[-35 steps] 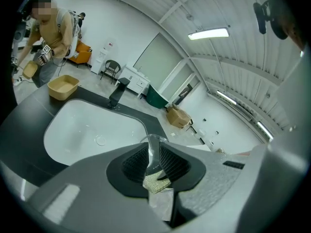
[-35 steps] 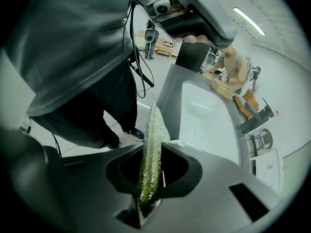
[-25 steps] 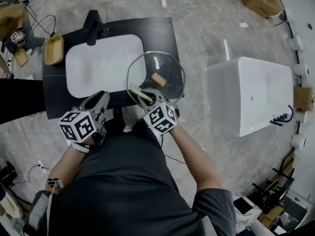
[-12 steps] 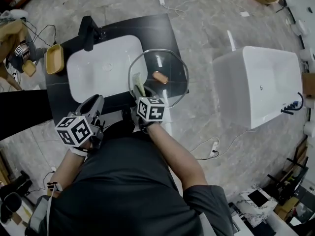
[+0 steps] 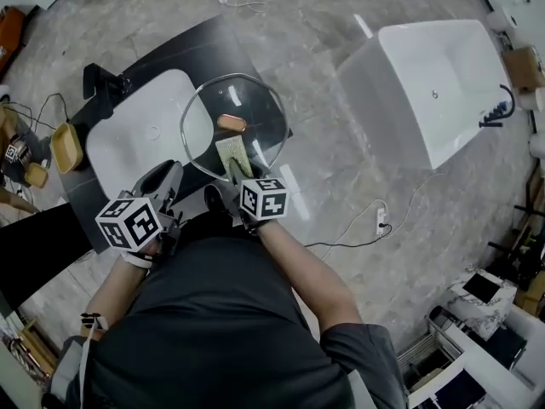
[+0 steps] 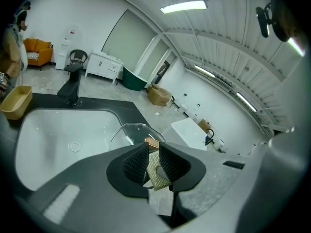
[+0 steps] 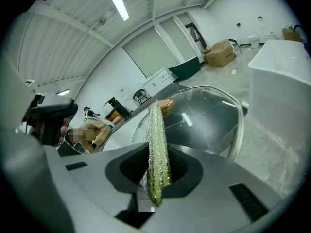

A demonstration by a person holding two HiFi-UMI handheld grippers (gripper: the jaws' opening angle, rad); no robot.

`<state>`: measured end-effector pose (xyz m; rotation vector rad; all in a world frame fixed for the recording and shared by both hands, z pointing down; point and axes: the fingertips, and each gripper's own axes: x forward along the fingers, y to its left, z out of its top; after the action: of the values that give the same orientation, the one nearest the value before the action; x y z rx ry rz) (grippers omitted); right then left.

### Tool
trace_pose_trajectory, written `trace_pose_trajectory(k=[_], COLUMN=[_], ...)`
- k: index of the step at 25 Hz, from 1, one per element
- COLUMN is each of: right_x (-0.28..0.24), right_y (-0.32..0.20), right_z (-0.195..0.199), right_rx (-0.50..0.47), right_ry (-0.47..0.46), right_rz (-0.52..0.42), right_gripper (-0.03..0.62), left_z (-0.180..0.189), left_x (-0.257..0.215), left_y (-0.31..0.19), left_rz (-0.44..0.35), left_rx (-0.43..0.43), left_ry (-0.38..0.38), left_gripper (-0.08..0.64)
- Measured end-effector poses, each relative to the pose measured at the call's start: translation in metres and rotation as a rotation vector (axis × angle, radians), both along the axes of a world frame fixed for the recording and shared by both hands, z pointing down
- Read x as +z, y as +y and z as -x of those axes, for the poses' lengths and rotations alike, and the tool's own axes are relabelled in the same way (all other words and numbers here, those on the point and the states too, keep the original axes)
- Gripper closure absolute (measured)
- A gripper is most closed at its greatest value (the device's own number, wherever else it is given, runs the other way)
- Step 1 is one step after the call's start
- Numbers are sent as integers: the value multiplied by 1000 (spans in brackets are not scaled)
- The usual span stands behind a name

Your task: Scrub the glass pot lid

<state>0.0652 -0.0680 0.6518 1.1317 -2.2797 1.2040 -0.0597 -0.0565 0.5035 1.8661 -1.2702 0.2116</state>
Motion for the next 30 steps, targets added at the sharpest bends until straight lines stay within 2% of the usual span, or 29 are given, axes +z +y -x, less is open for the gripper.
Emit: trace_pose_trajectory(k=[4, 7, 15, 17, 23, 26, 30], right_x=[4, 5, -8, -18, -75, -115, -179], right_y=[-8, -23, -66, -73, -88, -91, -94], right_z=[-39, -74, -147, -157, -157, -136, -99], right_rx=[14, 17, 108, 133, 222, 233, 202], right_ry=[59, 118, 277, 288, 175, 47, -112], right_rz=[-38, -60, -59, -61, -105, -132, -246], right_gripper=[537, 537, 537, 537, 537, 537, 537], left_z=[-22, -33, -14, -8, 8, 10, 12], left_x=[0, -3, -20, -22, -28, -32, -34], left_y=[-10, -18, -20, -20, -20, -20, -22], left_rz=[-16, -36, -55, -58, -74, -81, -95], left_rx=[51, 58, -26, -53, -129, -140, -144], left_ry=[11, 13, 33, 42, 68, 72, 79], left_gripper=[491, 491, 491, 491, 491, 489, 491])
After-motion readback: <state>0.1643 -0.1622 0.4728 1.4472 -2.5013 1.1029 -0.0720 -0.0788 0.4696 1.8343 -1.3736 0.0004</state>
